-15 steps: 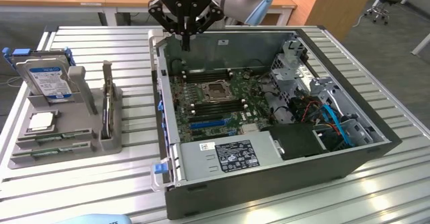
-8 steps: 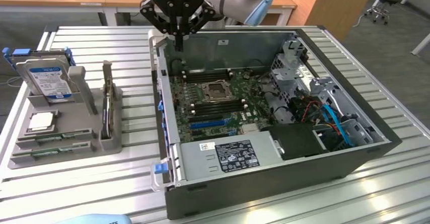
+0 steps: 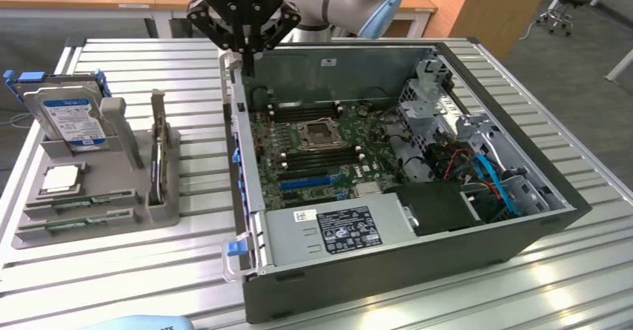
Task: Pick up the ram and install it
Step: 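Reach for the ram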
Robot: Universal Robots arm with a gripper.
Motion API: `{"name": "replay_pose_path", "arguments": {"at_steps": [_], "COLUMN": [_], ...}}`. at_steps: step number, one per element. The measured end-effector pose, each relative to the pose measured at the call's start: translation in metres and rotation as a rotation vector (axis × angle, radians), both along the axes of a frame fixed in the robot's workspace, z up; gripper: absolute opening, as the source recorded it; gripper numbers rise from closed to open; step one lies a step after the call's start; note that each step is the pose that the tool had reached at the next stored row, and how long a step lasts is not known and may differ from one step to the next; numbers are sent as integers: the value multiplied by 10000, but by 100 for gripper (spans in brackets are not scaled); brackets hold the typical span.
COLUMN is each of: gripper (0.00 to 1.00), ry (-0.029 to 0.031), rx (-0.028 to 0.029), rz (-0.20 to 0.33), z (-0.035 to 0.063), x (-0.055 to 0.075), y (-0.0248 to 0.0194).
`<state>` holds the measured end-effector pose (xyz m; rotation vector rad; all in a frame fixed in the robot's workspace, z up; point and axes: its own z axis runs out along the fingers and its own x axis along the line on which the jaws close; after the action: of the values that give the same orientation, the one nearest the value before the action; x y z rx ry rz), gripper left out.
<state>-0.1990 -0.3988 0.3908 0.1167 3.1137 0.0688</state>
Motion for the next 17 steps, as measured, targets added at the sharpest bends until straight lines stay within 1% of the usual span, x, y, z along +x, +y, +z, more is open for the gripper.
{"name": "replay_pose_path", "arguments": {"at_steps": [17], "gripper": [10], "ry": [-1], "rx": [0], "rz": [0], "z": [-13], "x": [-431], "y": [0]}}
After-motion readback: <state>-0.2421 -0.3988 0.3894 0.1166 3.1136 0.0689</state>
